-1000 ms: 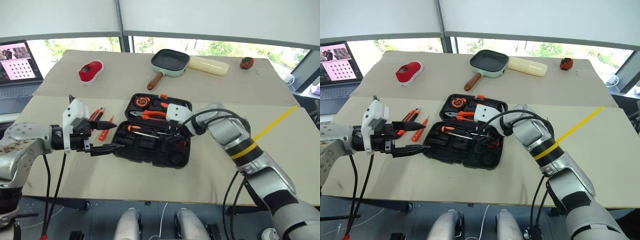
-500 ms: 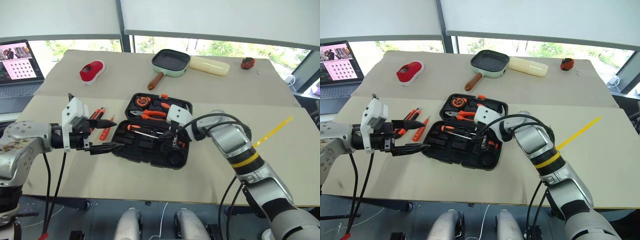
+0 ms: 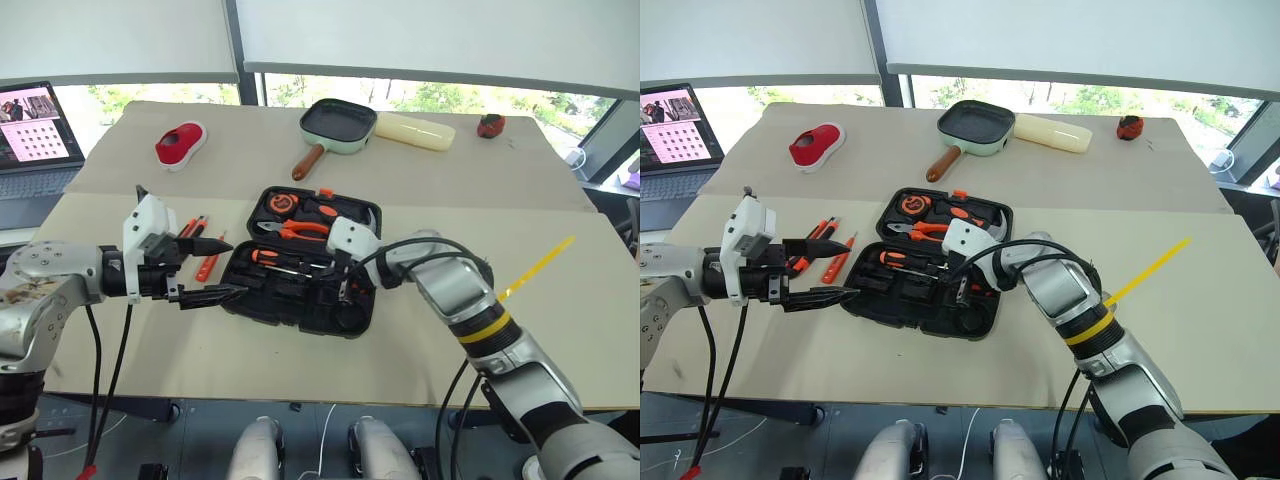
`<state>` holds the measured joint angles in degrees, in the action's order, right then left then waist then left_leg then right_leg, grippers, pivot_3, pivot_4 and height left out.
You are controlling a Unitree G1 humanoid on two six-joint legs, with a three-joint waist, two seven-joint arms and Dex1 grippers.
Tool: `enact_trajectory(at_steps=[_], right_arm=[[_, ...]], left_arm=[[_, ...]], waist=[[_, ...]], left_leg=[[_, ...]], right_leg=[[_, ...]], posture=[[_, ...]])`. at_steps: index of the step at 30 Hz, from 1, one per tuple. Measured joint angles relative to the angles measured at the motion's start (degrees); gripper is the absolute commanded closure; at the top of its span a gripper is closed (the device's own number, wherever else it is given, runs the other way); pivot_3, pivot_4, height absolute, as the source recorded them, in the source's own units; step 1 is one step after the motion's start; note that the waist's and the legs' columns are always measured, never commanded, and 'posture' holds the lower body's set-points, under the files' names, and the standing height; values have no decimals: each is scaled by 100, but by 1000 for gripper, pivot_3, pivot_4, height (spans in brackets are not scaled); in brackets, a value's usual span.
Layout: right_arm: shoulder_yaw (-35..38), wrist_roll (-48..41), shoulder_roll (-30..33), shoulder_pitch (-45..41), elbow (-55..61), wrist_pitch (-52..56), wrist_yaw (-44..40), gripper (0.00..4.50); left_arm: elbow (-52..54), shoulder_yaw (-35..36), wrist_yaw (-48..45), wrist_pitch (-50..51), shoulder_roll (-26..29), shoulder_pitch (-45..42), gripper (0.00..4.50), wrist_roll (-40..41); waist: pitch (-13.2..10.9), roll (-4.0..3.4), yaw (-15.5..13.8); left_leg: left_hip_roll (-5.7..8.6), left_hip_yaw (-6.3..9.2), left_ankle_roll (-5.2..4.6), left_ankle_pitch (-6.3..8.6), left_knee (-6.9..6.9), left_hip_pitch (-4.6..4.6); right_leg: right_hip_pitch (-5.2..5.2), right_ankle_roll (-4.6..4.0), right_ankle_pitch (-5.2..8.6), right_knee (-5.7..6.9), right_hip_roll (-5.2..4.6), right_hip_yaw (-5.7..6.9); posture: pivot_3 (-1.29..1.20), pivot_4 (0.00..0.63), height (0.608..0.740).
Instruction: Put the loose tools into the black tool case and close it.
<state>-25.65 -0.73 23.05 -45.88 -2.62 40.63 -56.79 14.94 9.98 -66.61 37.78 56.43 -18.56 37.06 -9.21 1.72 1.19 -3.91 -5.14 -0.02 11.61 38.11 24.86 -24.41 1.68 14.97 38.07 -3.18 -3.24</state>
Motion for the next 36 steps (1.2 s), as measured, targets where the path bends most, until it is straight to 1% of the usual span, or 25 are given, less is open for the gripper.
enact_trajectory(at_steps=[7, 11, 13, 14, 16, 17, 19, 20, 21, 23, 25, 26, 29, 31, 33, 34, 36], right_arm=[[-204, 147, -102, -182, -362, -333, 6, 4472], [-120, 82, -171, -236, -361, -183, 9, 4472], [105, -61, -179, -234, -292, -89, 73, 3910], [332, -198, -160, -233, -130, 0, 73, 3672], [950, -709, -57, -231, 396, 329, 21, 3009], [1249, -993, 97, -207, 709, 454, -80, 2620], [1876, -1545, 590, 0, 1405, 674, -342, 1939], [2102, -1755, 808, 177, 1678, 735, -469, 1658], [2320, -1963, 1046, 423, 1924, 788, -600, 1273], [2583, -2354, 1309, 813, 2242, 916, -762, 545], [2776, -2729, 1505, 1088, 2557, 1058, -831, 21], [2889, -2913, 1624, 1231, 2751, 1106, -828, 21], [2942, -3083, 1736, 1427, 2977, 1121, -758, 21], [2939, -3214, 1737, 1556, 3103, 1120, -650, 21], [2944, -3275, 1738, 1585, 3170, 1119, -476, 21], [2999, -3323, 1783, 1660, 3220, 1111, -415, 21], [3025, -3416, 1805, 1733, 3322, 1102, -306, 21]], left_arm=[[1, -8, 13, -3, 0, 0, 0, -5], [1, -15, 26, -5, -2, 1, 0, -47], [3, -12, 56, -7, -3, 24, 0, -84], [6, 6, 91, -8, -4, 81, 0, -92], [42, 114, 239, -4, -20, 277, 0, -94], [62, 249, 335, 9, -41, 426, 0, -93], [140, 691, 605, 131, -49, 890, 0, -92], [225, 973, 699, 202, -60, 1181, 0, -90], [281, 1268, 785, 272, -69, 1522, 0, -96], [467, 1812, 977, 400, -164, 2183, 0, -116], [697, 2358, 1172, 523, -382, 2864, 0, -144], [802, 2702, 1385, 691, -583, 3197, 0, -157], [911, 3083, 1843, 1058, -848, 3373, 0, -96], [1000, 3171, 2165, 1353, -931, 3351, 0, -52], [1073, 3123, 2475, 1711, -931, 3104, 0, 79], [1055, 2934, 2601, 1976, -846, 2792, 0, 135], [1028, 2330, 2828, 2619, -444, 1986, 0, 287]], waist=[[1, 2, 66], [1, 2, 94], [1, 2, 91], [0, 2, 87], [0, 2, 73], [0, 2, 58], [1, 4, 4], [1, 5, -5], [1, 5, -12], [1, 6, -3], [0, 6, 19], [0, 7, 16], [-4, 16, -24], [-3, 20, -63], [-2, 26, -90], [0, 30, -118], [-1, 51, -183]], left_leg=[[-7, 1, 7, -5, 0, -31], [-8, 3, 10, -7, 0, -29], [-7, 3, 11, -8, 0, -15], [-6, 3, 11, -8, 0, -9], [-6, 4, 10, -6, -3, 4], [-4, 4, 7, -4, -6, 10], [-3, 4, 2, 3, -14, 12], [-4, 4, 0, 6, -21, 12], [-3, 3, -1, 7, -26, 10], [-4, 2, -1, 7, -30, 10], [-4, 1, -1, 7, -31, 5], [-4, 1, 0, 7, -31, -1], [-3, 5, 3, 5, -30, -20], [2, 8, 6, 2, -28, -25], [7, 7, 8, -4, -28, -23], [8, 9, 8, -4, -28, -23], [8, 19, 12, -10, -27, -20]], right_leg=[[20, -8, -5, 3, 8, -2], [17, -8, -5, 6, 8, -3], [7, -9, -5, 6, 7, -3], [3, -8, -5, 4, 6, -3], [-4, -6, -5, -1, 3, -2], [-8, -4, -4, -4, -1, -1], [-9, -3, -2, -14, -4, 6], [-8, -3, -2, -25, -6, 6], [-6, -3, -2, -33, -7, 6], [-7, -4, -2, -36, -8, 6], [-6, -5, -1, -34, -9, 4], [-2, -6, -1, -33, -10, 4], [15, -11, 4, -34, -12, 9], [21, -10, 4, -33, -18, 13], [20, -8, 2, -36, -22, 13], [24, -7, 2, -35, -21, 13], [22, -9, 1, -32, -20, 29]], posture=[[0, 150, 740], [0, 150, 740], [0, 150, 740], [0, 150, 740], [0, 150, 740], [0, 150, 740], [0, 150, 740], [0, 150, 740], [0, 150, 740], [0, 150, 740], [0, 150, 740], [0, 150, 740], [0, 150, 740], [0, 150, 740], [0, 150, 740], [0, 150, 740], [0, 150, 740]])
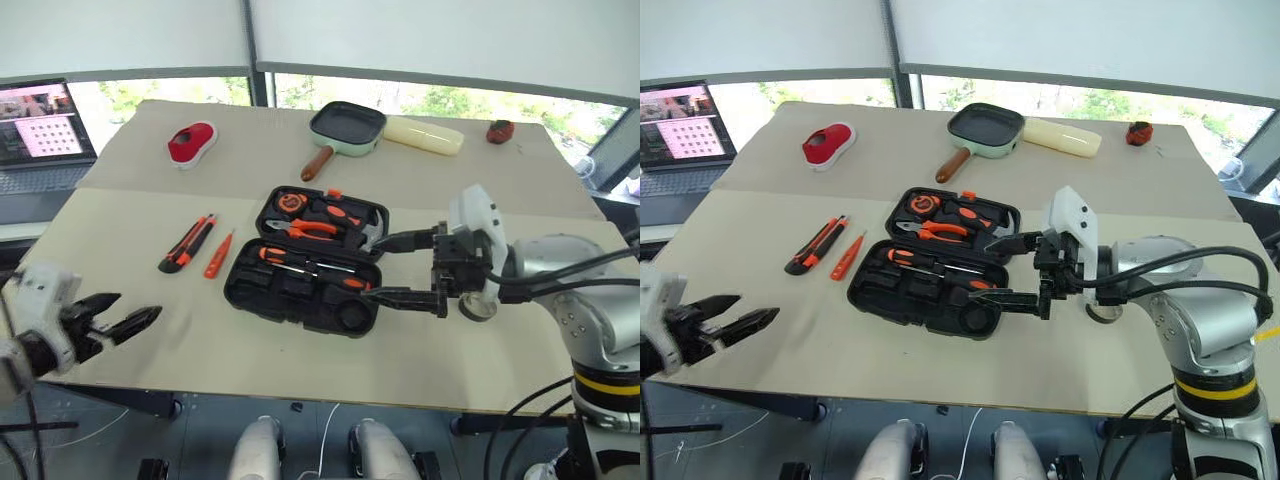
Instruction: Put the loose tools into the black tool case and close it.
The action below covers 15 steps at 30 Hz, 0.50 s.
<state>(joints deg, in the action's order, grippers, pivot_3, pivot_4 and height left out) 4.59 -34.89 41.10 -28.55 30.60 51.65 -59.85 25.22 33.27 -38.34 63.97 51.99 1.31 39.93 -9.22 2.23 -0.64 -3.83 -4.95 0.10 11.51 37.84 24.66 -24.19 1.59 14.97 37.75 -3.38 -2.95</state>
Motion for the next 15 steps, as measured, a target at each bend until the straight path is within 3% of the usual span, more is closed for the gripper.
enact_trajectory(at_steps=[3, 8, 10, 15], right_arm=[[94, -31, 62, 123, 212, -32, 166, 21], [223, -229, 20, 550, 626, -21, 626, 21], [357, -328, -20, 820, 942, -2, 907, 21], [501, -492, -67, 1337, 1416, 28, 1461, 21]], left_arm=[[-288, -771, 209, 885, 346, -1110, 0, 97], [-1788, -2669, 304, 1801, 616, -3430, 0, -226], [-2624, -3650, 224, 1744, 561, -4451, 0, -681], [-4357, -4881, -148, 1242, -56, -5704, 0, -1456]], waist=[[3, 7, 35], [-4, 24, 80], [-3, 26, 65], [-5, 29, 71]], left_leg=[[1, -5, -2, 0, -1, 1], [1, 13, -1, 0, -3, 14], [4, 15, -1, 0, -2, 15], [10, 13, -2, 0, 3, 28]], right_leg=[[2, 2, -2, -5, 0, -9], [-10, 0, 1, 18, 14, 1], [-8, 0, 1, 15, 14, 4], [-12, 3, 3, 12, 8, 2]], posture=[[0, 150, 740], [0, 150, 740], [0, 150, 740], [0, 150, 740]])
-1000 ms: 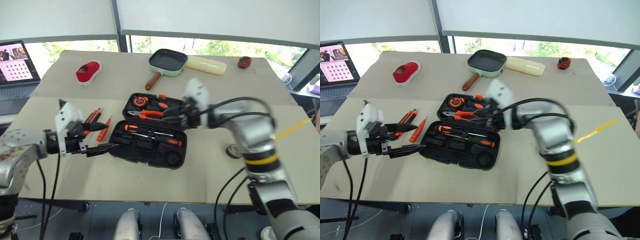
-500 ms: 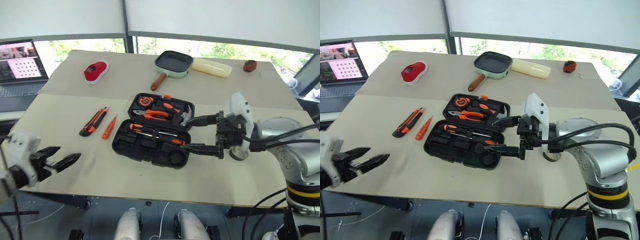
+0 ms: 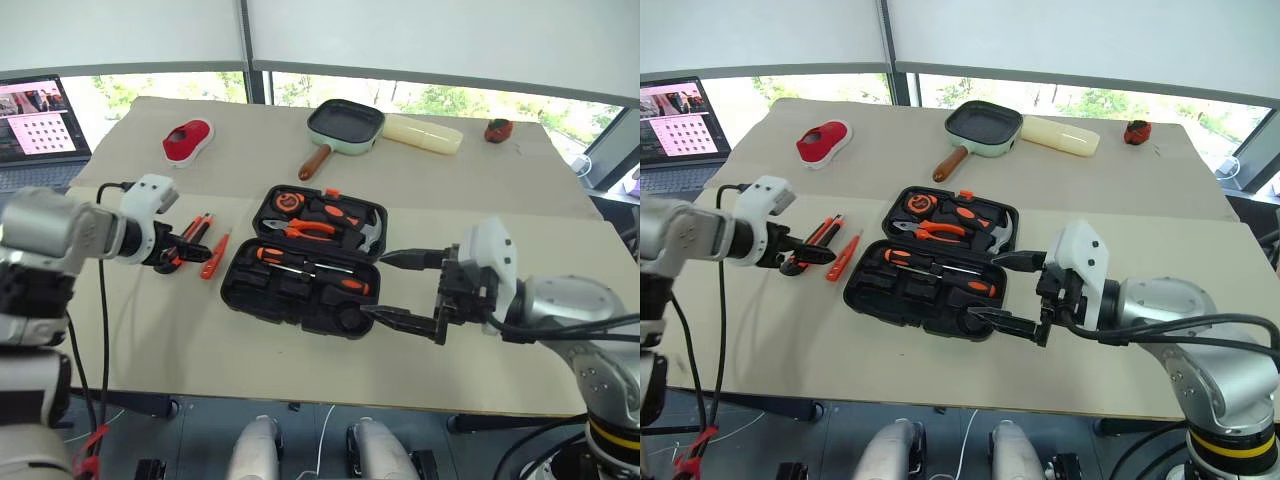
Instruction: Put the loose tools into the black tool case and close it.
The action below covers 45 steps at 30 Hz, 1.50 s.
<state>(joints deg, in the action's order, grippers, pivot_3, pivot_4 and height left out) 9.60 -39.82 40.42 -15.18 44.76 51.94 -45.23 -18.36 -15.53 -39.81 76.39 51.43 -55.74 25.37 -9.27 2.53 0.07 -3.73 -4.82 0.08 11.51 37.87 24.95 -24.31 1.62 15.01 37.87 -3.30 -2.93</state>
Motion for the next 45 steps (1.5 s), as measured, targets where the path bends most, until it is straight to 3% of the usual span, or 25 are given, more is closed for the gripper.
enact_trajectory(at_steps=[9, 12, 17, 21, 22, 35, 39, 42, 45], right_arm=[[14, -343, 53, 95, 222, 2, 552, 21], [18, -429, 135, 87, 222, 2, 689, 0], [56, -536, 302, 111, 221, 1, 761, 0], [105, -639, 405, 127, 219, -1, 775, 0], [133, -652, 443, 127, 216, -4, 777, 0], [231, -677, 637, 210, 181, -18, 754, 0], [257, -830, 891, 317, 68, -13, 588, 0], [290, -1032, 1124, 539, 32, 65, 395, 0], [298, -1145, 1203, 637, -19, 115, 319, 0]], left_arm=[[-1857, -871, -753, -981, -811, -772, 0, -997], [-2407, -964, -930, -1254, -1053, -997, 749, -1393], [-2820, -929, -1104, -1541, -1219, -1091, 2627, -1848], [-2943, -868, -1191, -1608, -1299, -1100, 3912, -2005], [-2962, -821, -1224, -1619, -1319, -1083, 4043, -2064], [-2632, -582, -1664, -1552, -1081, -864, 4087, -2284], [-1707, -484, -2508, -2879, -342, -505, 4087, -2240], [-729, -216, -3755, -4071, 249, -163, 4087, -1845], [-237, -184, -4687, -4908, 362, 16, 4087, -1663]], waist=[[-2, 4, 56], [-1, 3, 46], [4, -4, 33], [12, -12, 15], [14, -14, 11], [26, -21, 63], [13, 0, 74], [14, 0, 47], [13, 0, -20]], left_leg=[[0, 10, -1, 0, 2, 18], [2, 13, -1, -1, 3, 16], [4, 16, -2, -1, 7, 15], [7, 17, -2, -1, 7, 15], [7, 17, -2, -1, 8, 15], [4, 20, -2, -1, 8, 17], [-4, 24, -2, -1, 8, 25], [0, 20, -2, -1, 8, 26], [0, 22, -2, -1, 25, 25]], right_leg=[[-8, 0, 0, -4, 0, 7], [-4, 0, 0, -3, -1, 11], [3, 2, 1, -1, -5, 13], [5, 5, 2, -1, -9, 13], [5, 5, 2, -1, -9, 13], [0, 5, 3, 2, -6, 14], [-7, 1, 1, 4, -2, 21], [0, 2, 1, -6, -10, 22], [7, 2, 1, -1, -11, 29]], posture=[[0, 150, 740], [0, 150, 740], [0, 150, 740], [0, 150, 740], [0, 150, 740], [0, 150, 740], [0, 150, 740], [0, 150, 740], [0, 150, 740]])
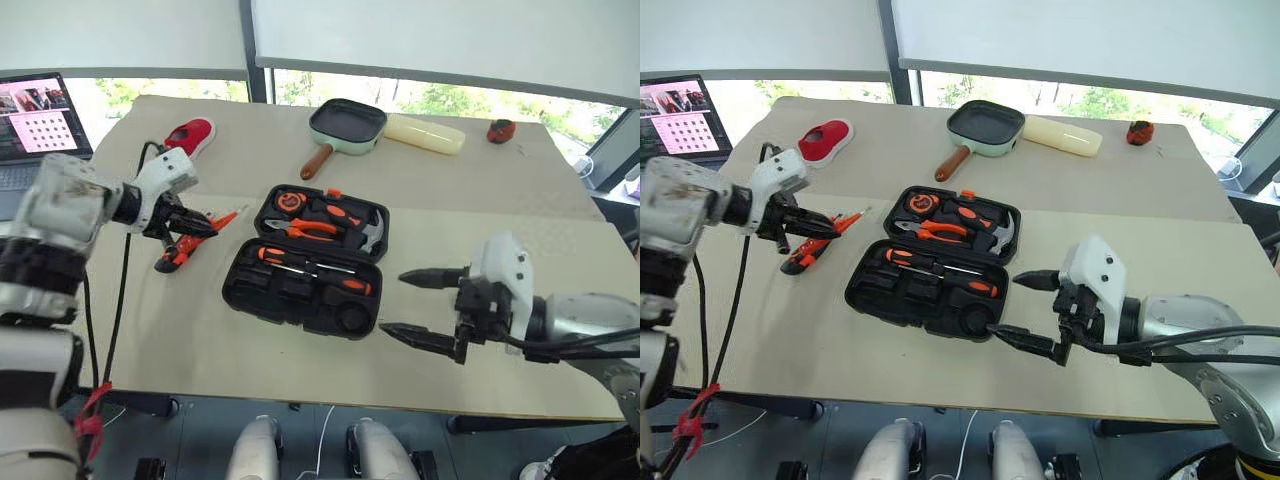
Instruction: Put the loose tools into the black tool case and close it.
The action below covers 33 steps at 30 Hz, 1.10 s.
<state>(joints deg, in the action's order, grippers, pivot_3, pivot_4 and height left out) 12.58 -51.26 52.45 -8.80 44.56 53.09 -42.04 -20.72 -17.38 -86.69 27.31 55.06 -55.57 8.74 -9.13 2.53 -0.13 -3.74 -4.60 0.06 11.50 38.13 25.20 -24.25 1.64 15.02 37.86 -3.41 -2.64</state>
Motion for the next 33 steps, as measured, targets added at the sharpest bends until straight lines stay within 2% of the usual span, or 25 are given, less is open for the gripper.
enact_trajectory(at_steps=[4, 9, 14, 22, 33], right_arm=[[-35, -9, -7, 1, 1, -1, 125, 0], [-67, -9, -119, 86, 142, -5, 423, 0], [43, -119, -174, 414, 411, -7, 742, 0], [222, -184, -223, 770, 651, -13, 1123, 0], [215, -174, -225, 751, 703, -55, 1298, 0]], left_arm=[[23, -587, -520, -1070, -173, -78, 4087, -212], [-964, -1218, -553, -2081, -1122, -608, 4087, -950], [-1901, -1385, -545, -2488, -1968, -1082, 4087, -1413], [-2704, -1521, -558, -3067, -2280, -1284, 4087, -1939], [-3246, -1471, -475, -3333, -2550, -1387, 4087, -2268]], waist=[[0, 0, -59], [0, 0, -75], [0, 1, -44], [0, 1, 19], [2, -2, 20]], left_leg=[[-1, 5, -1, 0, 23, 0], [-1, 24, -14, 7, 60, 31], [1, 30, -24, 13, 70, 40], [1, 45, -24, 13, 69, 38], [2, 50, -24, 13, 73, 29]], right_leg=[[7, 1, 0, 11, 3, 2], [3, 7, -2, 13, 7, 14], [1, 13, -4, 10, 6, 15], [5, 13, -4, 13, 10, 16], [14, 13, -4, 19, 11, 16]], posture=[[0, 150, 740], [0, 150, 740], [0, 150, 740], [0, 150, 740], [0, 150, 740]])
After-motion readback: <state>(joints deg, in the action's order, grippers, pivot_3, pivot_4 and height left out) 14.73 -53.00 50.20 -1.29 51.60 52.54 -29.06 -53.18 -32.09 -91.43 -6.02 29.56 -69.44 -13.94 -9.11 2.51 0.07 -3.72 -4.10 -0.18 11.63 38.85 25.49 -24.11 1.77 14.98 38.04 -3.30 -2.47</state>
